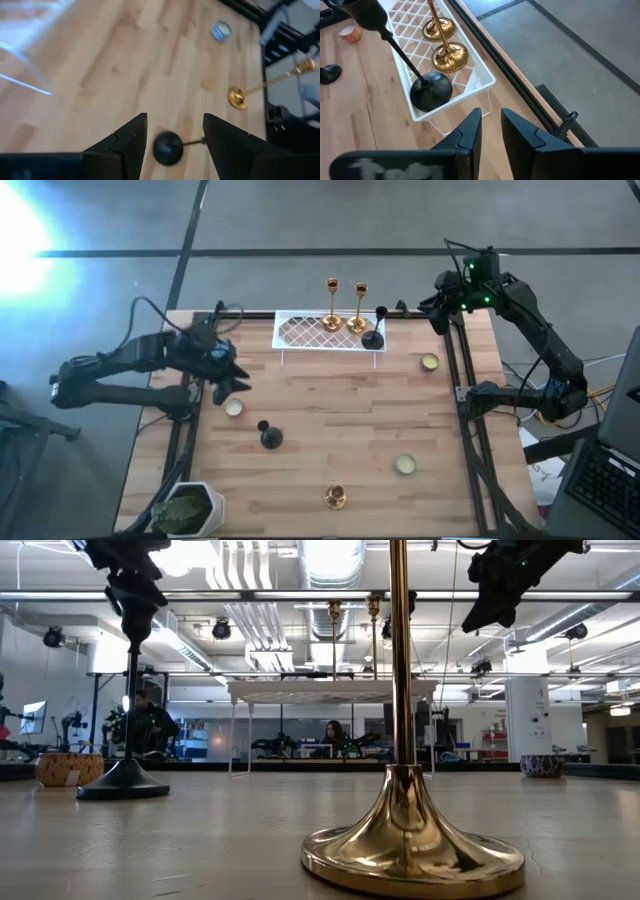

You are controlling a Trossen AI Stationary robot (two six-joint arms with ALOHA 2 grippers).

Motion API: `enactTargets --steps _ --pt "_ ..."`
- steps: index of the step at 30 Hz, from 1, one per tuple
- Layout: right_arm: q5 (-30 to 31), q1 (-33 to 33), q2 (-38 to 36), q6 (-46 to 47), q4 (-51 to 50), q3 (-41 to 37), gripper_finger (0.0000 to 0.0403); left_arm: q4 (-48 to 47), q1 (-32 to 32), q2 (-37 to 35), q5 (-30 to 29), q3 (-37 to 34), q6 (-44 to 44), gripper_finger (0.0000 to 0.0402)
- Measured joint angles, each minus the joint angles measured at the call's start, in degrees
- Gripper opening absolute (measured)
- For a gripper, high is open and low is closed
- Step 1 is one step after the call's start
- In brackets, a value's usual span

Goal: Pick & Place candle stick holders
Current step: Put the gold candle holder on the shelf

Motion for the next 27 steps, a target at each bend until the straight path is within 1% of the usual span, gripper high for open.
enactTargets --steps 4,8,13,17,19,27 --pt "0.0 0.0 -0.02 -0.08 -0.11 0.0 0.0068 2.74 -6.31 -0.25 0.12 -4.61 -3.35 0.0197" --pt "0.0 0.0 -0.02 -0.38 -0.07 0.0 0.0074 6.51 -11.99 -0.33 -1.12 -9.44 -7.12 0.0197" --pt "0.0 0.01 -0.02 0.6 -0.03 0.0 0.0079 10.22 -16.82 -0.35 -2.54 -15.5 -10.21 0.0197" --pt "0.0 0.0 -0.02 0.96 0.0 0.0 0.0077 14.63 -18.85 -0.35 -2.77 -20.13 -10.84 0.0197" --pt "0.0 0.0 -0.02 1.13 0.06 0.0 0.0073 18.3 -19.34 -0.35 -2.82 -22.48 -10.55 0.0197" --pt "0.0 0.0 -0.02 2.3 1.57 0.0 0.0063 31.02 -19.9 -0.35 -2.9 -30.55 -9.2 0.0197"
